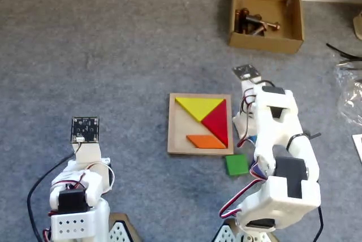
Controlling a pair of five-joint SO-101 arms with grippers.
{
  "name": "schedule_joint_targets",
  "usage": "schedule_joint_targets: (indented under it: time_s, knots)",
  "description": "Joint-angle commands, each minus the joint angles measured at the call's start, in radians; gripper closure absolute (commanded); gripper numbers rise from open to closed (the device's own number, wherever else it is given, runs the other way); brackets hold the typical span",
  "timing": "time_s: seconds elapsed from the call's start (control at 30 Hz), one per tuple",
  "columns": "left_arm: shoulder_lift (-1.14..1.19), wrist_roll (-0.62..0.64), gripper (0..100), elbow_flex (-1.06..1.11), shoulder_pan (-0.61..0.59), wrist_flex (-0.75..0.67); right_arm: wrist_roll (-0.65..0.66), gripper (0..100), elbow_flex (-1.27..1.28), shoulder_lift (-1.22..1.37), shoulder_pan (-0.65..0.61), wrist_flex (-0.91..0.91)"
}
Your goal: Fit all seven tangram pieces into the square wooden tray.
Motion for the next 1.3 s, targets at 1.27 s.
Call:
schedule_joint_targets:
  time_s: [1.27]
  knots:
    - [0.007,0.002,100,0.021,-0.008,0.008,0.272,78.6,-0.111,-0.061,-0.025,0.077]
